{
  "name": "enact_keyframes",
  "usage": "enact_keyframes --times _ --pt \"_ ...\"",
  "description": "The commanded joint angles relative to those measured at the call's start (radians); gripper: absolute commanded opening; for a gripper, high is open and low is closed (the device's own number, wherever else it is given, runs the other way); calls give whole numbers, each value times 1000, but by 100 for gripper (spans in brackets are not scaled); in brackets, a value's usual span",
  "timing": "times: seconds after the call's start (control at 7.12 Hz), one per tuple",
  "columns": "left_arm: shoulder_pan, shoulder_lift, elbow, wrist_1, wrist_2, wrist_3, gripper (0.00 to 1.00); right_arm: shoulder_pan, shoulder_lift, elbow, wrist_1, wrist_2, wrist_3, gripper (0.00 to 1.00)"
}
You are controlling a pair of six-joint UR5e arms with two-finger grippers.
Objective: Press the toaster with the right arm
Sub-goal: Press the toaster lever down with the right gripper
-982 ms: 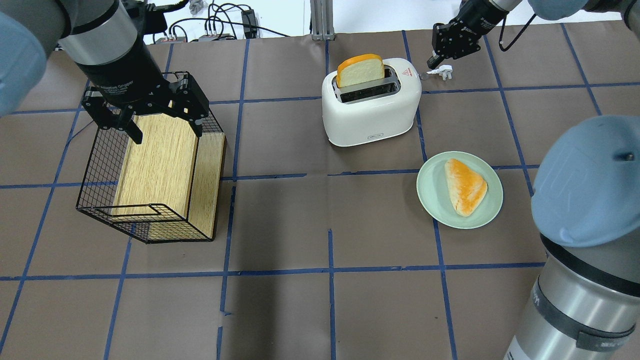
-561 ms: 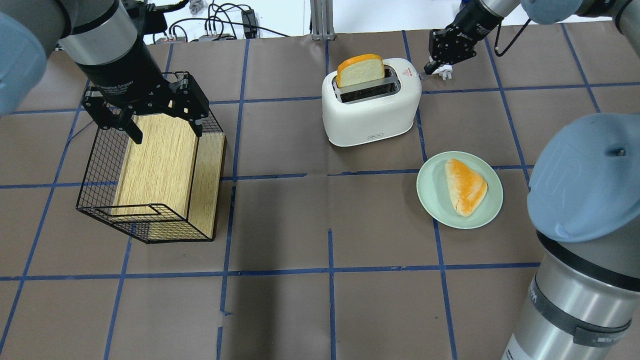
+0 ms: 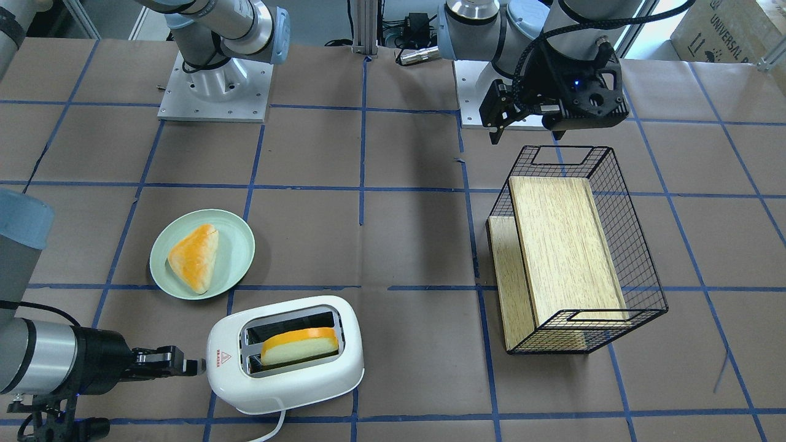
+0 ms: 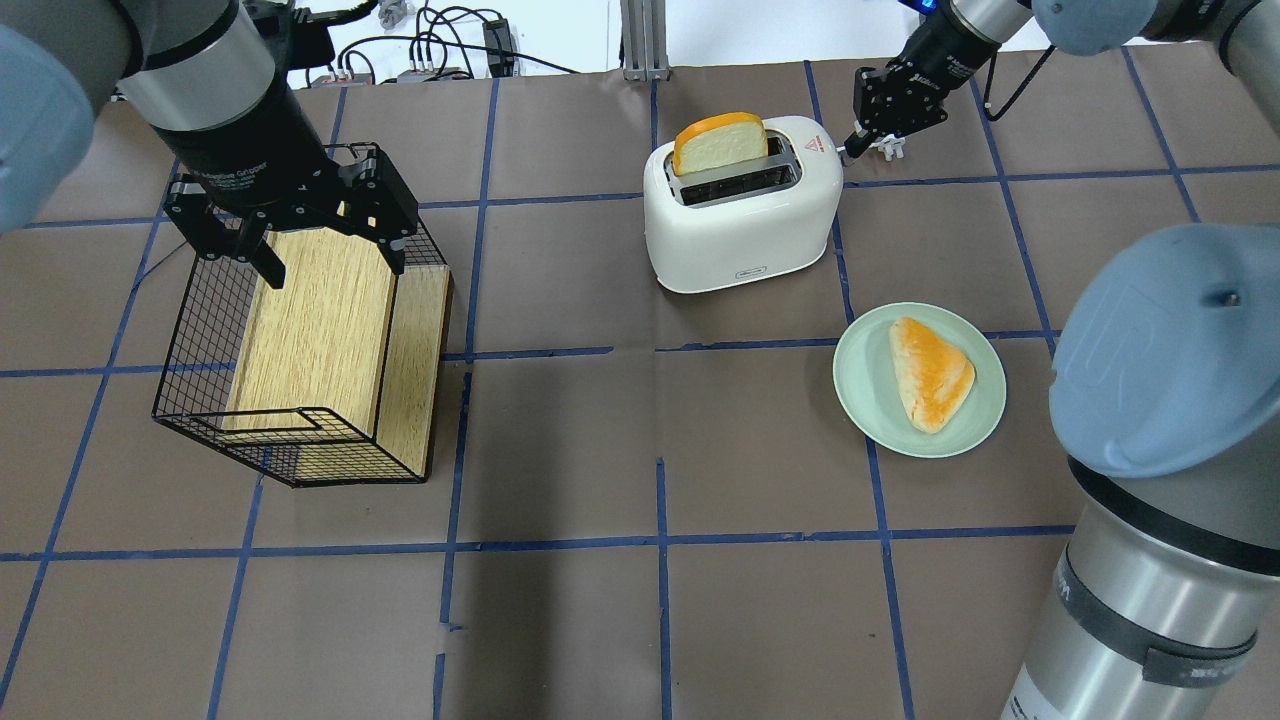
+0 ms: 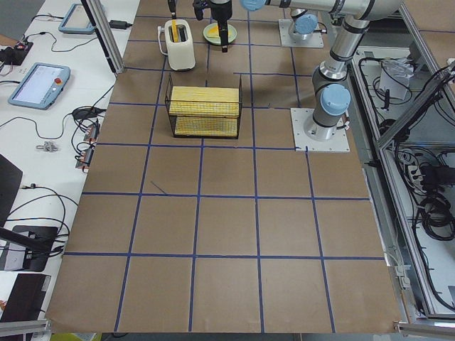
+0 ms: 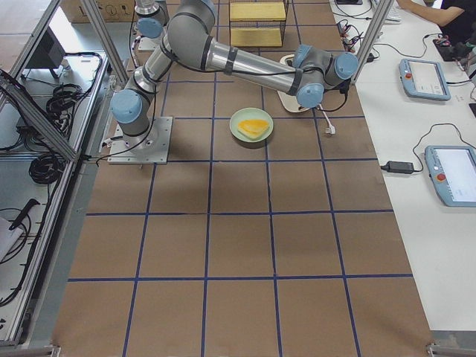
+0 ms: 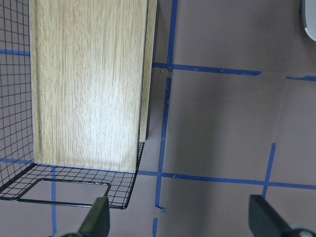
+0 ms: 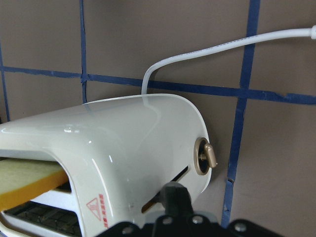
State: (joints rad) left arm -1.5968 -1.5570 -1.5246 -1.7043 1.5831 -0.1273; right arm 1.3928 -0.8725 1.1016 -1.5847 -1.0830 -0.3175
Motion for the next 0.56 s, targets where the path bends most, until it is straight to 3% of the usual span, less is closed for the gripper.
enact_keyframes --times 0.0,0.42 --pt "0 0 0 0 0 0 100 0 16 0 0 0 0 5" --pt "0 0 0 0 0 0 100 0 36 -2 -1 0 0 5"
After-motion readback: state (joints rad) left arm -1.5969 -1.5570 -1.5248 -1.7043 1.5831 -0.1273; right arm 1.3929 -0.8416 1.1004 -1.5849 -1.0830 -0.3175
